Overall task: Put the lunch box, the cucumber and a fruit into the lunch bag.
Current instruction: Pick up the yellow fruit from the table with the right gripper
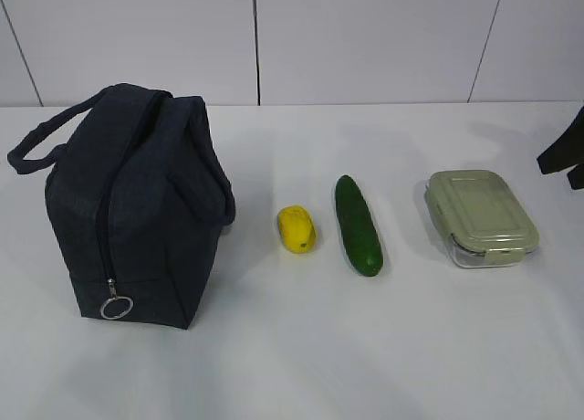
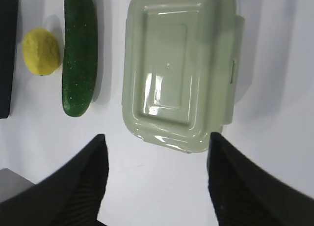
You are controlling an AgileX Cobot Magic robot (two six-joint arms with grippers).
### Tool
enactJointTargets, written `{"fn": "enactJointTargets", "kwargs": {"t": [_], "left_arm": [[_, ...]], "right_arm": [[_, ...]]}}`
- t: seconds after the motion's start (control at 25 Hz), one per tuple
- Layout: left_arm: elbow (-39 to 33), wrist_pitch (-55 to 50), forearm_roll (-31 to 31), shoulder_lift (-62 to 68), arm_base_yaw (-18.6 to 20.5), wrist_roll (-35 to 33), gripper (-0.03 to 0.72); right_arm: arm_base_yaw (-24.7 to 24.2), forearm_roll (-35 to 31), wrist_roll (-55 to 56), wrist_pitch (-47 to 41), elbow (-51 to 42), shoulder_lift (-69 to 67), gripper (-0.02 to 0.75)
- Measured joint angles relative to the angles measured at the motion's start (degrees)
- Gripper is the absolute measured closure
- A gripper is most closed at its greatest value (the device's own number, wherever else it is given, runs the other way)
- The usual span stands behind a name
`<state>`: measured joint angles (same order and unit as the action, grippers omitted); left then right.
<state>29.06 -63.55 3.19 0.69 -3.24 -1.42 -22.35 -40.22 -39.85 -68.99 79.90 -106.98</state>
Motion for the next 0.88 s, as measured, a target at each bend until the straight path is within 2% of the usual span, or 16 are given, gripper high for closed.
{"fn": "enactJointTargets", "kwargs": {"t": [0.16,0.52,0.88], "left_arm": [[0.0,0.0,0.0,0.0,0.0,0.0,0.450],[0.0,0.0,0.0,0.0,0.0,0.0,0.450],[0.0,0.0,0.0,0.0,0.0,0.0,0.450]], "right_arm": [[0.0,0.0,0.0,0.4,0.0,0.0,0.254],[0.1,0.0,-0.1,1.5,1.4,-2.6,0.144],[0.2,-1.4,-0.4,0.4,9.6,-14.5,0.146]]}}
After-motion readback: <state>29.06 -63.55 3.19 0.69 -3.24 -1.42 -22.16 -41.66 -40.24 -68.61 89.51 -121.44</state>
